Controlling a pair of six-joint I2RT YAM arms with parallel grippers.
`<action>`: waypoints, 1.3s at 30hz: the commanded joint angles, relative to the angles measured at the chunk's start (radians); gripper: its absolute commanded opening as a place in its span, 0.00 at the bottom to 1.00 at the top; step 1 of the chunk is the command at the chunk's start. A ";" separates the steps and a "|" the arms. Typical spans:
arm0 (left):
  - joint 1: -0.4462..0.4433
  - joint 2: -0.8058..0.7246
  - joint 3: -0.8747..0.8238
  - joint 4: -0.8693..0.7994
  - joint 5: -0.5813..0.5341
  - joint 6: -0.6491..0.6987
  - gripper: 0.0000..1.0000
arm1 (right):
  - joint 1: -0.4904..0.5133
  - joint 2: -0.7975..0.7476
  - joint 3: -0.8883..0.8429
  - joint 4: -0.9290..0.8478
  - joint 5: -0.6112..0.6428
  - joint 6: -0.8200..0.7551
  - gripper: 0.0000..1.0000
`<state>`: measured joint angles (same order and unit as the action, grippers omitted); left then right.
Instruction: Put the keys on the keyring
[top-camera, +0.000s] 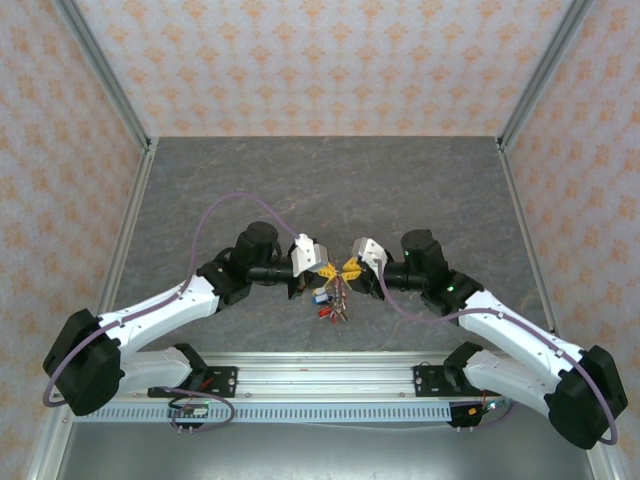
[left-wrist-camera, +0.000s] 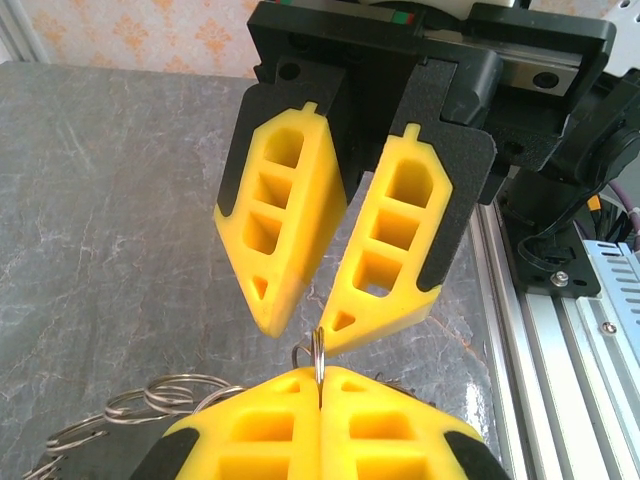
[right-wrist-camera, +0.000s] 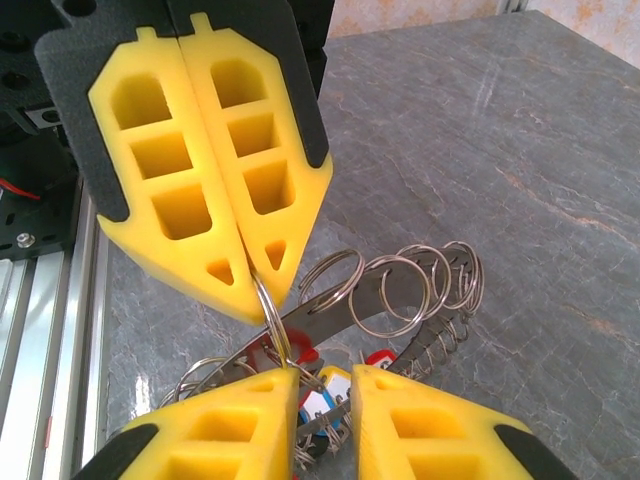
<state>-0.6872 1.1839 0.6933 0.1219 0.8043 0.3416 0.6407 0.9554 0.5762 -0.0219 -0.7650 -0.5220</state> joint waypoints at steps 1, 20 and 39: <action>-0.009 -0.012 0.046 0.033 0.012 0.019 0.00 | 0.008 -0.036 0.037 -0.007 -0.033 -0.036 0.22; -0.014 -0.017 0.049 0.031 0.042 0.018 0.00 | 0.007 0.043 0.059 0.038 -0.038 -0.039 0.09; -0.014 -0.026 0.050 -0.021 0.014 0.053 0.00 | 0.008 0.059 0.081 0.048 -0.073 -0.018 0.00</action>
<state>-0.6872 1.1835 0.6933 0.0959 0.7956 0.3542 0.6445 1.0298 0.6155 -0.0151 -0.8337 -0.5365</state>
